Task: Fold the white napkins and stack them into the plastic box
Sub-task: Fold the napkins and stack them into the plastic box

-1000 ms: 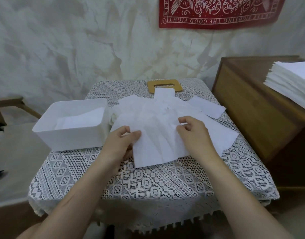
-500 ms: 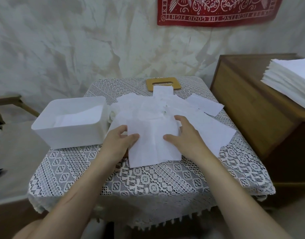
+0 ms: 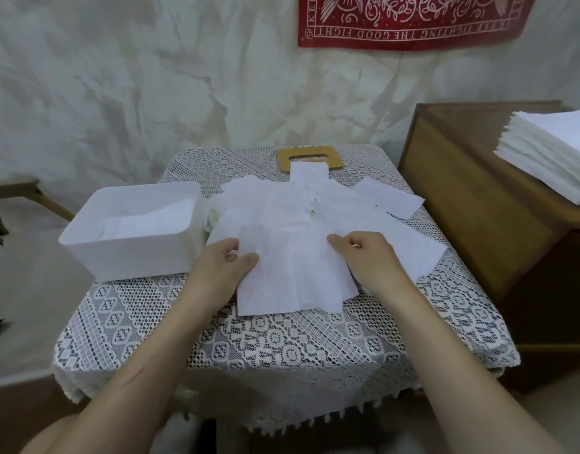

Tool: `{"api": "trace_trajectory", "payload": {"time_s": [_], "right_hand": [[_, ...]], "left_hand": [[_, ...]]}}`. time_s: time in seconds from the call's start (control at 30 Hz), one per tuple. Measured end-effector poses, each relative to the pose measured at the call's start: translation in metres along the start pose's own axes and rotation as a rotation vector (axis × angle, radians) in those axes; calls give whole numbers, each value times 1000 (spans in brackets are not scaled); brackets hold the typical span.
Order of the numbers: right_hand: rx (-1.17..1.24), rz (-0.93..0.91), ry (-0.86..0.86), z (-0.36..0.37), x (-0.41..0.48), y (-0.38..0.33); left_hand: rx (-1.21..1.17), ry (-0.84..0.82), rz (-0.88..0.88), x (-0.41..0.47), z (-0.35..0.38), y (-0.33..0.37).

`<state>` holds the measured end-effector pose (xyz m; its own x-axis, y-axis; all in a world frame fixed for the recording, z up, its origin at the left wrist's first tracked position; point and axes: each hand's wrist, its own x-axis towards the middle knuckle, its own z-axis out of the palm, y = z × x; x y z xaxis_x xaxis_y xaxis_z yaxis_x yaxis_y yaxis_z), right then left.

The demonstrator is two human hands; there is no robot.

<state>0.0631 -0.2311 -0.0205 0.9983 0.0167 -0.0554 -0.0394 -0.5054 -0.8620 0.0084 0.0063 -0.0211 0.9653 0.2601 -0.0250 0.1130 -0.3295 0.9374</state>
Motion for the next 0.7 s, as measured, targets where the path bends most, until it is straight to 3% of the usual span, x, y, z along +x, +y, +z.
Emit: {"api": "trace_trajectory", "payload": {"time_s": [0.7], "right_hand": [[-111,-124,136,8,1,-3]], "left_hand": [[87,-27,10,1,-7,-1]]}}
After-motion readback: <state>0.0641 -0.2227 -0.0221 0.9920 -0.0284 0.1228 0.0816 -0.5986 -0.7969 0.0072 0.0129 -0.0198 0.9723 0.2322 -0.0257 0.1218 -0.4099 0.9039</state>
